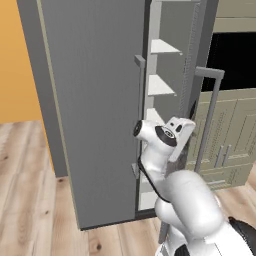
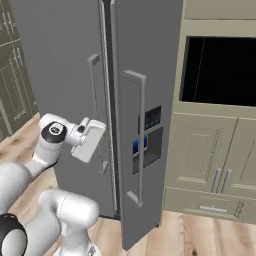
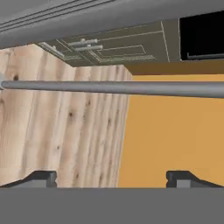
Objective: Place one of the steaks on the plate and the other in the bowl. Then place the bowl in the fridge.
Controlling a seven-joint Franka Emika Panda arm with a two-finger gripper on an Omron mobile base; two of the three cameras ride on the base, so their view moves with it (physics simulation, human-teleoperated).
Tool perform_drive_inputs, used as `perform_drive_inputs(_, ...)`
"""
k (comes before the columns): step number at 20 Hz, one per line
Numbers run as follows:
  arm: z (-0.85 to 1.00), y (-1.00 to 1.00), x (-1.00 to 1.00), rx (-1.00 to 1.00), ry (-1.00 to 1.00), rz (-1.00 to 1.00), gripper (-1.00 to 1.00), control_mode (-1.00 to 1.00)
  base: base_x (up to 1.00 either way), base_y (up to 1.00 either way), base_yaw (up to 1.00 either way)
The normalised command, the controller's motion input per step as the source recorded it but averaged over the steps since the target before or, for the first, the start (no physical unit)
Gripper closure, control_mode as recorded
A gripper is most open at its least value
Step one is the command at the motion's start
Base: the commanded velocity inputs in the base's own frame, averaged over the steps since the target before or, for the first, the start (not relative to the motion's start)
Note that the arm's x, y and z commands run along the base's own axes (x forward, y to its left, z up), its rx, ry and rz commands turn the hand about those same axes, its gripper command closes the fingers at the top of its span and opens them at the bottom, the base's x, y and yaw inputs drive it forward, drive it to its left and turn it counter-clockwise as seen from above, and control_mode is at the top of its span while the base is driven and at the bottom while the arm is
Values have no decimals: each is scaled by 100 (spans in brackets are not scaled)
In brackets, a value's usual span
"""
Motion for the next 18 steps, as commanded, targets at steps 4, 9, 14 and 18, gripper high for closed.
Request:
perform_drive_inputs(4,6,74,47,-26,57,5,-100,-100,0,0,0)
perform_drive_inputs(9,-1,11,47,-6,54,4,-100,-100,0,0,0)
perform_drive_inputs(14,-3,-69,24,2,47,11,-100,-100,0,0,0)
perform_drive_inputs(18,-5,-36,16,1,33,6,-100,-100,0,0,0)
